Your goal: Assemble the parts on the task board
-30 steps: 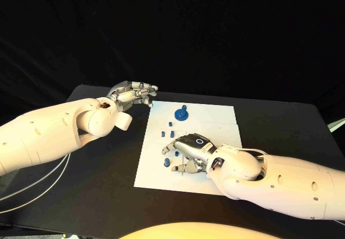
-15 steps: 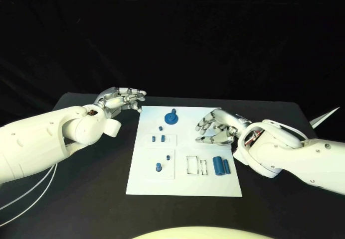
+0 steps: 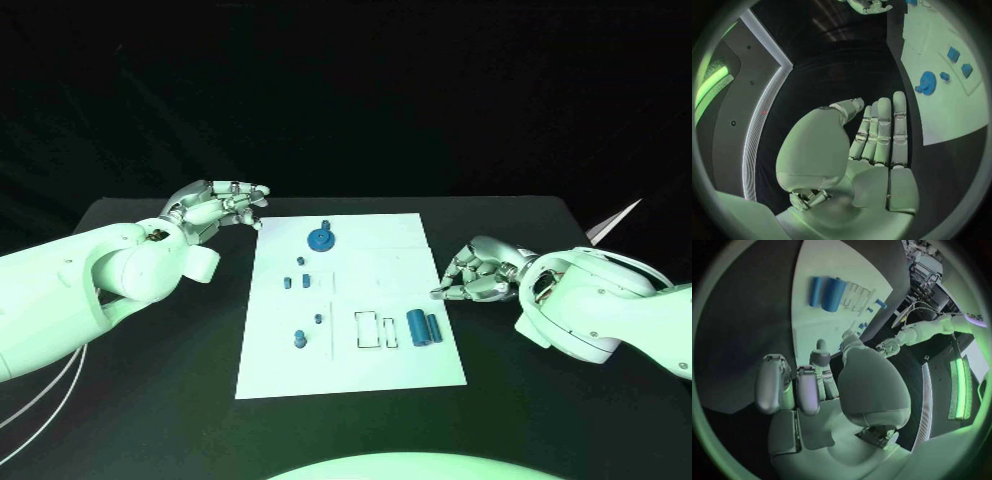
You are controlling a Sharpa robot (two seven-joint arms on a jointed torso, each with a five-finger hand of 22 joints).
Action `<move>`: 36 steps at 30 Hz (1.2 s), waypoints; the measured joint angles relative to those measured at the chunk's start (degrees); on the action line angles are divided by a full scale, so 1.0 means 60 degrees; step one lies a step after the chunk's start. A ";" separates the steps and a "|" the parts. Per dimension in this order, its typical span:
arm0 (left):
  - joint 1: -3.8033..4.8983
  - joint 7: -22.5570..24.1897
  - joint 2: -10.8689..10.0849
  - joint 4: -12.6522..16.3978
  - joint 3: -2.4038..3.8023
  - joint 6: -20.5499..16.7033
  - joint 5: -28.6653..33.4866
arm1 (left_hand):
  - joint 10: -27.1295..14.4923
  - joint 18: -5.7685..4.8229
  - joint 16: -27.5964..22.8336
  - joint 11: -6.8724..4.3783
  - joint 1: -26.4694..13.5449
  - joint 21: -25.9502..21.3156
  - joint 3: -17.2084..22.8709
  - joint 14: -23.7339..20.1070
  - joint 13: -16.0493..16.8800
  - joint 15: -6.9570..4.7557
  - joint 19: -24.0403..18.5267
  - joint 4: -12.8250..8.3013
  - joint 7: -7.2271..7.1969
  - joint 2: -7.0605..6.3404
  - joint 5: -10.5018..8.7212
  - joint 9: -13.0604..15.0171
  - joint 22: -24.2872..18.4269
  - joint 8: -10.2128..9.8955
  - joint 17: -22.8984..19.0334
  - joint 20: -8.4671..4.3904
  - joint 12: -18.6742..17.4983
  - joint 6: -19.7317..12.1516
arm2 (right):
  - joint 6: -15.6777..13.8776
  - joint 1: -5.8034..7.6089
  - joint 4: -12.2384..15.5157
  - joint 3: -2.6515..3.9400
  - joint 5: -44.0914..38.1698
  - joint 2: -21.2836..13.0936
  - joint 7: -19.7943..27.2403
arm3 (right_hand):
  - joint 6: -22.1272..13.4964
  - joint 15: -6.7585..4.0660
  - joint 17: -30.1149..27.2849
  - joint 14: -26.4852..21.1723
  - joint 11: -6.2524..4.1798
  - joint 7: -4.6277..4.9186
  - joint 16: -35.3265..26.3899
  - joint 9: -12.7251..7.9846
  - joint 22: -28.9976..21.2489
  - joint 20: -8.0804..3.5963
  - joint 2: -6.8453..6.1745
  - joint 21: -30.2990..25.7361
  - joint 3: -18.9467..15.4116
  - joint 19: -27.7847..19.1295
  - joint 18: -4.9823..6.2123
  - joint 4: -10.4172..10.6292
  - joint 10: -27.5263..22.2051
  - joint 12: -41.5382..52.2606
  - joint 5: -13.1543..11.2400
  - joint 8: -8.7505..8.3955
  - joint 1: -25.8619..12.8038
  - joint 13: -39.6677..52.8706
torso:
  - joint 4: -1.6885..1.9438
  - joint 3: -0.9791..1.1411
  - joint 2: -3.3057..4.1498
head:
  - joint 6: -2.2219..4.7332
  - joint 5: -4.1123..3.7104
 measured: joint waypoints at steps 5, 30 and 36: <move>-0.0002 0.0002 -0.0005 0.0026 -0.0008 0.0002 0.0004 | 0.0000 0.0000 0.0000 0.0000 0.0000 0.0000 0.0000 0.0000 -0.0001 0.0000 0.0005 0.0000 0.0000 0.0000 0.0000 0.0000 0.0000 0.0000 0.0000 0.0001 0.0000 0.0000 | -0.0050 -0.0352 0.0074 -0.0060 -0.0237 0.0041 -0.0301 | -0.0017 0.0000 0.0000 0.0000 -0.0012 -0.0016 0.0111 0.0148 0.0000 0.0000 0.0132 0.0216 -0.0400 0.0000 0.0001 0.0025 0.0194 0.0780 0.0000 0.0147 0.0132 0.0742 | -0.0023 -0.0013 -0.0017 | -0.0027 -0.0026; -0.0012 -0.0043 -0.0079 0.0050 -0.0032 0.0021 0.0017 | 0.0000 0.0001 0.0000 0.0000 0.0000 -0.0001 0.0000 0.0000 -0.0006 0.0000 0.0106 0.0001 0.0000 0.0000 0.0000 -0.0007 -0.0005 0.0000 0.0000 0.0003 0.0000 0.0000 | 0.0100 -0.0850 0.0033 -0.0083 -0.1138 0.0676 -0.0568 | -0.0134 -0.0098 0.0000 -0.0097 -0.0162 -0.0141 0.0333 0.0672 0.0000 -0.0002 0.0345 0.0774 -0.1061 -0.0001 -0.0003 0.0021 0.0992 0.1586 0.0000 0.0559 0.0345 0.1703 | -0.0036 -0.0036 -0.0028 | -0.0022 0.0048; -0.0013 -0.0041 -0.0103 0.0066 -0.0032 0.0022 0.0017 | 0.0000 0.0001 0.0000 0.0000 0.0000 -0.0001 0.0000 0.0000 -0.0007 0.0000 0.0103 0.0001 0.0000 0.0000 0.0000 -0.0024 -0.0007 0.0000 0.0000 0.0001 0.0000 0.0000 | 0.0175 -0.0916 -0.0056 -0.0085 -0.1316 0.0844 -0.0713 | -0.0167 -0.0098 0.0000 -0.0097 -0.0217 -0.0171 0.0333 0.0764 0.0000 -0.0086 0.0346 0.0776 -0.1189 -0.0083 -0.0006 -0.0003 0.1172 0.1585 0.0000 0.0591 0.0345 0.1717 | -0.0035 -0.0034 -0.0028 | -0.0044 0.0061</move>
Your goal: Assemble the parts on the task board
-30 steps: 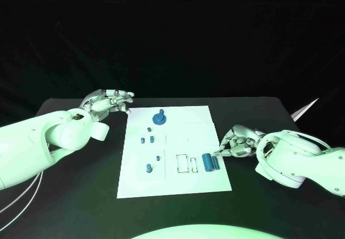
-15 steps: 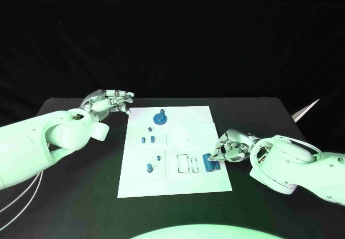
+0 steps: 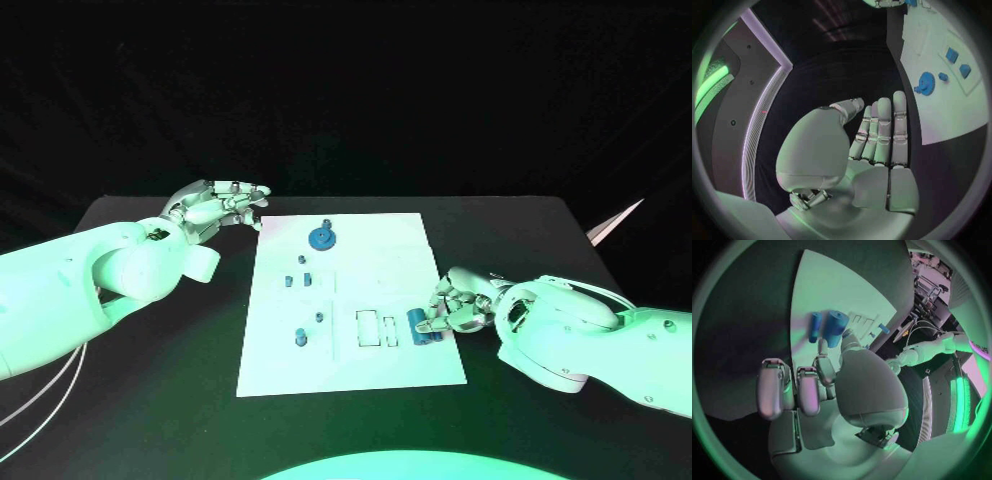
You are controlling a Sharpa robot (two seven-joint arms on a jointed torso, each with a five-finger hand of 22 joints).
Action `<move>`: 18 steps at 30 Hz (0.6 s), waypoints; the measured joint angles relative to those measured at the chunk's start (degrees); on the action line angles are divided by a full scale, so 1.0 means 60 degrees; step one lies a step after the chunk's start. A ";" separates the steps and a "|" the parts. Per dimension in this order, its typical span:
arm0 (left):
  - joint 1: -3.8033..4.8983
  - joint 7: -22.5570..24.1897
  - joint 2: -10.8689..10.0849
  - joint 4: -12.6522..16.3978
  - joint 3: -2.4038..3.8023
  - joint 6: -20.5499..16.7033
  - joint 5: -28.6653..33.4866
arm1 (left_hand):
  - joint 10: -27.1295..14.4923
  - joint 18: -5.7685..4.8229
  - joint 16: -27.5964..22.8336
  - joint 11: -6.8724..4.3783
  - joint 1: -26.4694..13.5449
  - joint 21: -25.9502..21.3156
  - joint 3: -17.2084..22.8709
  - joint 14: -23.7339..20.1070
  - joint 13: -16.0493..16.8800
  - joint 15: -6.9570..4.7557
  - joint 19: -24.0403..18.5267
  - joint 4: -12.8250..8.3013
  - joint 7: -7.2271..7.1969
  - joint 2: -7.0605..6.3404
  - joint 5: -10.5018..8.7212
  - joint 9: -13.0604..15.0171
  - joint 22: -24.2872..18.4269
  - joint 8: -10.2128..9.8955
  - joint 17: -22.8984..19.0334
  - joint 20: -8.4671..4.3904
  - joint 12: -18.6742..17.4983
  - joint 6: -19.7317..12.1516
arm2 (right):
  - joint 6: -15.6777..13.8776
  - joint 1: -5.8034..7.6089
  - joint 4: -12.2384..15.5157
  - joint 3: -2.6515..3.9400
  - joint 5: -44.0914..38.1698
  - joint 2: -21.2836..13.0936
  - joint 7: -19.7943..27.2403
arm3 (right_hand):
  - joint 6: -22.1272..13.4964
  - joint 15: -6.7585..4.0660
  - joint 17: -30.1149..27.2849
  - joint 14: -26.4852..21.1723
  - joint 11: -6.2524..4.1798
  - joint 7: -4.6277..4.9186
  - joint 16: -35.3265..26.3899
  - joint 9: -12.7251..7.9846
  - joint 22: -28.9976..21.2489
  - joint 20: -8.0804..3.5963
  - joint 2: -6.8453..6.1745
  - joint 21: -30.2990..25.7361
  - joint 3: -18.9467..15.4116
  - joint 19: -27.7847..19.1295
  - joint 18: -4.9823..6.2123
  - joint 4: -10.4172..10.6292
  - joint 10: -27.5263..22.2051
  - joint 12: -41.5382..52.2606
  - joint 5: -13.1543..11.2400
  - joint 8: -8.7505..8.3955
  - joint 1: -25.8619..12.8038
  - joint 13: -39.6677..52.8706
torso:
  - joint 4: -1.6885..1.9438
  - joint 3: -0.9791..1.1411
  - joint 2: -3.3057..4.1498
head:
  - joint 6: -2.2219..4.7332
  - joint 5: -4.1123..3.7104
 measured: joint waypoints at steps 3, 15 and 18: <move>0.0000 0.0015 -0.0012 0.0010 0.0000 0.0000 0.0001 | 0.0000 0.0000 0.0000 0.0000 0.0000 0.0000 0.0000 0.0000 0.0000 0.0000 0.0003 0.0000 0.0000 0.0000 0.0000 0.0000 0.0000 0.0000 0.0000 0.0002 0.0000 0.0000 | 0.0012 -0.0042 -0.0045 0.0000 -0.0057 0.0098 -0.0035 | -0.0011 0.0000 0.0000 0.0000 -0.0009 -0.0006 0.0000 0.0025 0.0000 0.0000 0.0000 0.0002 0.0000 0.0000 0.0000 0.0000 0.0059 0.0000 0.0000 0.0000 0.0000 0.0002 | 0.0002 -0.0005 0.0000 | -0.0005 0.0001; -0.0001 0.0087 -0.0048 0.0041 -0.0001 -0.0069 0.0007 | 0.0000 0.0000 0.0000 0.0000 0.0000 0.0000 0.0000 0.0000 -0.0005 0.0000 0.0002 0.0001 0.0000 0.0000 0.0000 -0.0004 -0.0005 0.0000 0.0000 0.0002 0.0000 0.0000 | 0.0052 -0.0166 -0.0243 0.0003 -0.0196 0.0412 -0.0099 | -0.0108 0.0000 0.0000 0.0000 -0.0045 -0.0033 0.0000 0.0101 0.0000 -0.0001 0.0136 0.0106 -0.0156 0.0001 0.0001 0.0027 0.0162 0.0000 0.0000 0.0111 -0.0137 0.0035 | 0.0007 -0.0009 0.0004 | -0.0005 0.0019; -0.0001 0.0092 -0.0055 0.0046 -0.0001 -0.0073 0.0011 | 0.0000 0.0000 0.0000 0.0000 0.0000 0.0000 0.0000 0.0000 -0.0005 0.0000 0.0002 0.0001 0.0000 0.0000 0.0000 -0.0005 -0.0005 0.0000 0.0000 0.0002 0.0000 0.0000 | 0.0067 -0.0221 -0.0346 0.0005 -0.0277 0.0518 -0.0148 | -0.0119 0.0000 0.0000 0.0000 -0.0047 -0.0023 0.0001 0.0159 0.0000 -0.0001 0.0136 0.0106 -0.0157 0.0001 0.0000 0.0028 0.0224 0.0000 0.0000 0.0109 -0.0137 0.0038 | 0.0006 -0.0009 0.0003 | -0.0018 0.0028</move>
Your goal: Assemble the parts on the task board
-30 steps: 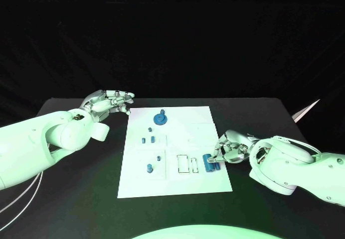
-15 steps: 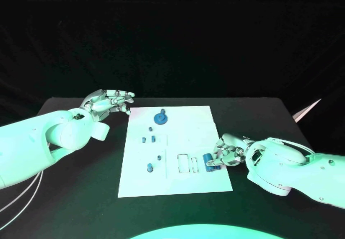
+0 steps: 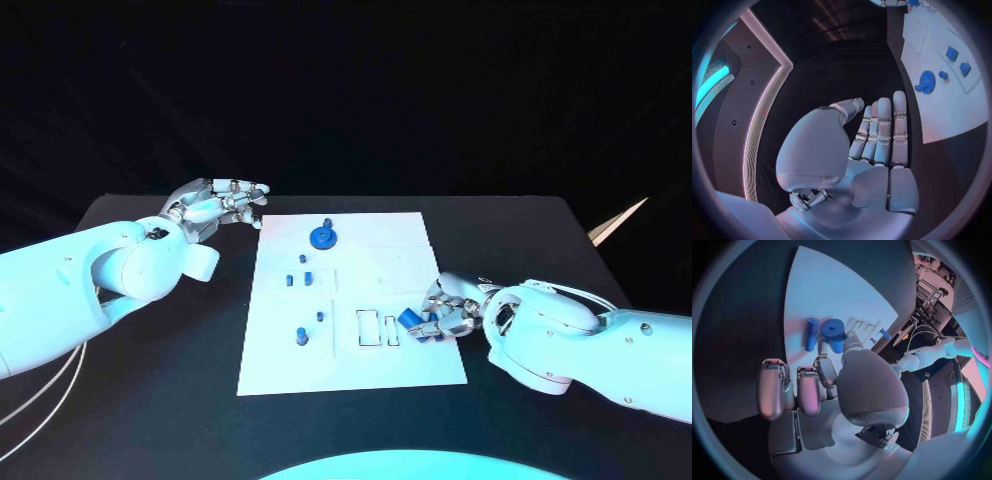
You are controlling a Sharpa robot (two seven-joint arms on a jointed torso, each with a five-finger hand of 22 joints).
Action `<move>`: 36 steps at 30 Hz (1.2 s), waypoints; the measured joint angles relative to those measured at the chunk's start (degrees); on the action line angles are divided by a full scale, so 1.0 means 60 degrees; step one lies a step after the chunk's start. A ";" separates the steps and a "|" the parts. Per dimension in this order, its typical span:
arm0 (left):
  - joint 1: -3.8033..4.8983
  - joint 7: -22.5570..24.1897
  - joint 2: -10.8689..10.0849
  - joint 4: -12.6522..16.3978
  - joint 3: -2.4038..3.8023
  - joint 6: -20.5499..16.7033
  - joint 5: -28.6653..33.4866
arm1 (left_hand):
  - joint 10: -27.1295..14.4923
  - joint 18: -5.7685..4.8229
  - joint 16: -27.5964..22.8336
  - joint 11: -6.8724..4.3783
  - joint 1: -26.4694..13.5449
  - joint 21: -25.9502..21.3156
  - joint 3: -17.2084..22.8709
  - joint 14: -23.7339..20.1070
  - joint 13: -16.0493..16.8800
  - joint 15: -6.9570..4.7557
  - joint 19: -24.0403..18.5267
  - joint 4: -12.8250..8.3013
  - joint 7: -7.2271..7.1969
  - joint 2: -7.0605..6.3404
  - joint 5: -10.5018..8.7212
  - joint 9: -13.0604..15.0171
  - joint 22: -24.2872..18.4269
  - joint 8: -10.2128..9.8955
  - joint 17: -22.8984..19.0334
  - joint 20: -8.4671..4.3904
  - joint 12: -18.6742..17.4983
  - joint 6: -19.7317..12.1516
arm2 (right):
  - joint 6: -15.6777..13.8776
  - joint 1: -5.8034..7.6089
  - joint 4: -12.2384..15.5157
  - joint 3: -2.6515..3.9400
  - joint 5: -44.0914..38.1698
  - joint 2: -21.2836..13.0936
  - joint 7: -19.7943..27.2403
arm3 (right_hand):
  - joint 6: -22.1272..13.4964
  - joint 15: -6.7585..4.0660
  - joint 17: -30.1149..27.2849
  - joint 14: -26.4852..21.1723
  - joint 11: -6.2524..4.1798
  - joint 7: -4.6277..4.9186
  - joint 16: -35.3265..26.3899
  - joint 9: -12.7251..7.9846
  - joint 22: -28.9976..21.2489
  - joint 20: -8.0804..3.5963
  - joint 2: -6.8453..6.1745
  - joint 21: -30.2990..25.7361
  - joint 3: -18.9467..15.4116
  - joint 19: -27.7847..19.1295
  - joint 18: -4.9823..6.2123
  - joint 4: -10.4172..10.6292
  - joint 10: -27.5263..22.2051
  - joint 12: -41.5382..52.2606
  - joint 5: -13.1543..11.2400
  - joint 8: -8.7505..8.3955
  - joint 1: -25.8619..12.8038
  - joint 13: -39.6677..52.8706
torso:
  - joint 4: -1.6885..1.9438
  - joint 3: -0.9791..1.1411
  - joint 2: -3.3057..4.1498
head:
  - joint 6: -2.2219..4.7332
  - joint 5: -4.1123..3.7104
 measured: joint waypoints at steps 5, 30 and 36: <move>0.0000 -0.0011 -0.0007 0.0008 0.0000 0.0012 0.0005 | 0.0000 0.0000 0.0000 0.0000 0.0000 0.0000 0.0000 0.0000 -0.0001 0.0000 0.0000 0.0000 0.0000 0.0000 0.0000 -0.0001 -0.0022 0.0000 0.0000 -0.0001 0.0000 0.0000 | -0.0095 -0.0112 -0.0151 0.0014 -0.0075 0.0244 -0.0072 | -0.0012 0.0000 0.0000 0.0000 -0.0006 0.0015 0.0000 0.0226 0.0000 0.0000 0.0000 0.0000 -0.0062 0.0000 0.0000 0.0060 0.0096 0.0000 0.0000 0.0002 -0.0001 0.0002 | -0.0001 0.0000 -0.0004 | -0.0023 0.0002; 0.0000 -0.0072 -0.0019 0.0007 0.0000 0.0044 0.0010 | 0.0000 -0.0001 0.0000 0.0000 0.0000 0.0000 -0.0237 0.0000 -0.0008 0.0000 0.0000 0.0232 0.0011 0.0000 0.0000 -0.0005 -0.0027 0.0000 0.0000 0.0000 0.0000 -0.0011 | -0.1430 -0.0096 0.0317 0.0025 0.1080 0.0217 0.0149 | -0.0007 -0.0104 0.0000 0.0030 -0.0015 -0.0062 0.0185 0.0259 0.0000 -0.0054 0.0483 0.0558 -0.0264 0.0048 -0.0149 0.0051 0.0158 0.0185 -0.0021 0.0159 0.0131 0.0054 | -0.0012 0.0001 -0.0025 | 0.0011 0.0021; 0.0000 -0.0078 -0.0002 0.0004 0.0001 0.0050 0.0010 | 0.0000 0.0000 0.0000 0.0000 0.0000 0.0000 -0.0237 0.0000 -0.0008 0.0000 0.0001 0.0232 0.0016 0.0000 0.0000 -0.0005 -0.0027 0.0000 0.0000 0.0000 0.0000 -0.0018 | -0.1439 0.0033 0.0483 0.0039 0.1705 0.0222 0.0185 | -0.0009 -0.0105 0.0000 0.0030 -0.0047 -0.0060 0.0220 0.0259 0.0000 -0.0054 0.0494 0.0561 -0.0264 0.0048 -0.0149 0.0051 0.0191 0.0184 -0.0022 0.0159 0.0142 0.0116 | -0.0010 -0.0002 -0.0026 | 0.0040 0.0017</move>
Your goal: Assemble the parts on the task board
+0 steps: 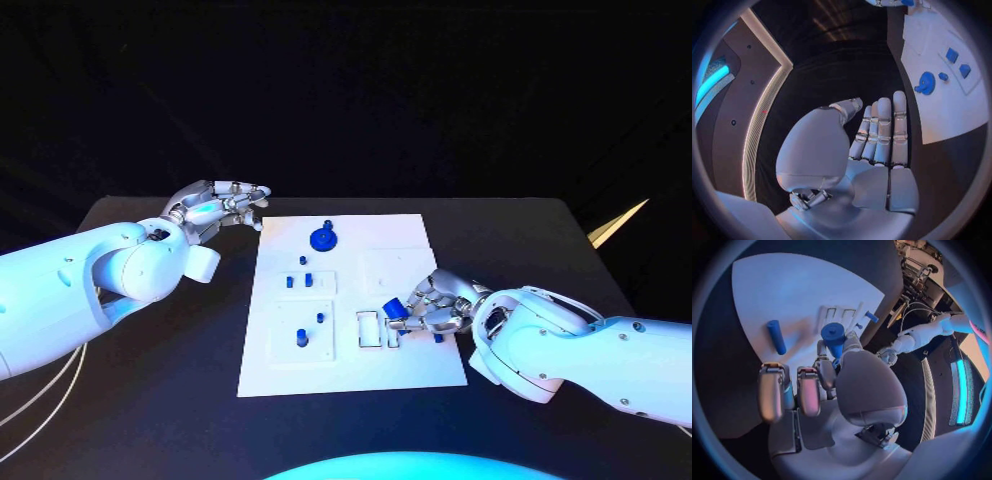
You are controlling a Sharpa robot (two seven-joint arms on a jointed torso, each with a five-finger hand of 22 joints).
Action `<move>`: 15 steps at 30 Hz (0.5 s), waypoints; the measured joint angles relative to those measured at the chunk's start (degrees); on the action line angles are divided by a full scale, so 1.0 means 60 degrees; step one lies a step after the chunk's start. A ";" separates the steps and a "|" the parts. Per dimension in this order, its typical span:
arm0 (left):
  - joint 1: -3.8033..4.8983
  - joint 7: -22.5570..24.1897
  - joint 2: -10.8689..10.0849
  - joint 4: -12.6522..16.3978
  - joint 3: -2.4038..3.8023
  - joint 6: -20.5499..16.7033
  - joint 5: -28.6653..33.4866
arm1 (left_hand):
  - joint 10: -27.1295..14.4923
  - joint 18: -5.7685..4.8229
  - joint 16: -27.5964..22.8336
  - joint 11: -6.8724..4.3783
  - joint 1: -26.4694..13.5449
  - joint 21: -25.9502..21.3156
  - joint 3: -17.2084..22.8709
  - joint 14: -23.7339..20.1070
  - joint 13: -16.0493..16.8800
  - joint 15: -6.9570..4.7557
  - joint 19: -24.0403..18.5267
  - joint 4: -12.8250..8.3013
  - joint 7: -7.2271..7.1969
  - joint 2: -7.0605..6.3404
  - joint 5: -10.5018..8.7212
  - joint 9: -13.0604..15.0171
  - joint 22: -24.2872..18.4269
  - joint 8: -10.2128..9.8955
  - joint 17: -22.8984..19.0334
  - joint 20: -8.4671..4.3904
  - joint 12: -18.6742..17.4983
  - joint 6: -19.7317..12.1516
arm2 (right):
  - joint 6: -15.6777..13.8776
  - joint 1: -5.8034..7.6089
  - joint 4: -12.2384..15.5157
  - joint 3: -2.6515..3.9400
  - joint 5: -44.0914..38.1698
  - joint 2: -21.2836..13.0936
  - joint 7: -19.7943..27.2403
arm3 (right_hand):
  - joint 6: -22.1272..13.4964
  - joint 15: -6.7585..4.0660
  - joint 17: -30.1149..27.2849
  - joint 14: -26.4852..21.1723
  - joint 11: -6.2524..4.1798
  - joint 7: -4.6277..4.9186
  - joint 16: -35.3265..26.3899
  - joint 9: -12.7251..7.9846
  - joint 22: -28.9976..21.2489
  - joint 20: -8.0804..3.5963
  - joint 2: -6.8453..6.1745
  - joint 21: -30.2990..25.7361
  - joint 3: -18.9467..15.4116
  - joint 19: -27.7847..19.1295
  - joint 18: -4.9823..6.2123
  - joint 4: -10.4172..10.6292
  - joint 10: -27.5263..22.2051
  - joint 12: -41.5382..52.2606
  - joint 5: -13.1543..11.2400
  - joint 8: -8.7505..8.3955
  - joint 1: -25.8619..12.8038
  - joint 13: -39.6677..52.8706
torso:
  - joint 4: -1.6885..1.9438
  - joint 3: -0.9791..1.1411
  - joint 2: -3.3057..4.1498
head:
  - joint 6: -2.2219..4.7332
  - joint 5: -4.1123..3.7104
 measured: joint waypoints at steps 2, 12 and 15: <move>0.0000 -0.0001 0.0004 -0.0002 0.0000 0.0002 0.0000 | 0.0000 0.0000 0.0000 0.0000 0.0000 0.0000 0.0000 0.0000 0.0000 0.0000 -0.0002 0.0000 0.0000 0.0000 0.0000 0.0000 0.0000 0.0000 0.0000 0.0000 0.0000 0.0000 | 0.0055 0.0016 0.0000 0.0000 0.0146 0.0052 0.0000 | 0.0000 0.0000 0.0000 0.0000 0.0000 0.0000 0.0000 0.0000 0.0000 0.0000 0.0000 0.0000 0.0000 0.0000 0.0000 0.0000 0.0000 -0.0001 0.0000 0.0000 0.0000 0.0003 | 0.0005 -0.0004 0.0000 | 0.0007 -0.0001; 0.0000 -0.0014 0.0028 -0.0004 0.0000 0.0001 0.0006 | 0.0000 0.0000 0.0000 0.0000 0.0000 -0.0001 0.0000 0.0000 -0.0004 0.0000 -0.0003 0.0000 0.0000 0.0000 0.0000 0.0000 -0.0007 0.0000 0.0000 -0.0002 0.0000 -0.0001 | 0.0436 0.0036 -0.0213 -0.0004 0.0434 0.0506 -0.0073 | -0.0120 -0.0001 0.0000 -0.0001 -0.0001 -0.0042 0.0001 0.0000 0.0000 -0.0001 0.0042 0.0001 0.0000 0.0000 0.0000 0.0000 0.0001 -0.0002 0.0000 0.0000 -0.0042 0.0016 | 0.0011 -0.0015 0.0010 | 0.0002 0.0010; 0.0000 -0.0017 0.0043 -0.0004 0.0000 0.0001 0.0007 | 0.0000 0.0000 0.0000 0.0000 0.0000 -0.0092 0.0000 0.0000 -0.0004 0.0000 -0.0002 0.0000 0.0000 0.0000 0.0000 -0.0001 -0.0007 0.0000 0.0000 0.0000 0.0001 -0.0001 | 0.0492 0.0037 -0.0291 -0.0004 0.0427 0.0653 -0.0105 | -0.0120 -0.0001 0.0000 -0.0001 -0.0002 -0.0042 0.0001 0.0001 0.0000 -0.0002 0.0102 0.0002 0.0000 0.0000 0.0000 0.0000 0.0001 -0.0003 0.0000 0.0000 -0.0102 0.0044 | 0.0015 -0.0015 0.0011 | 0.0000 0.0007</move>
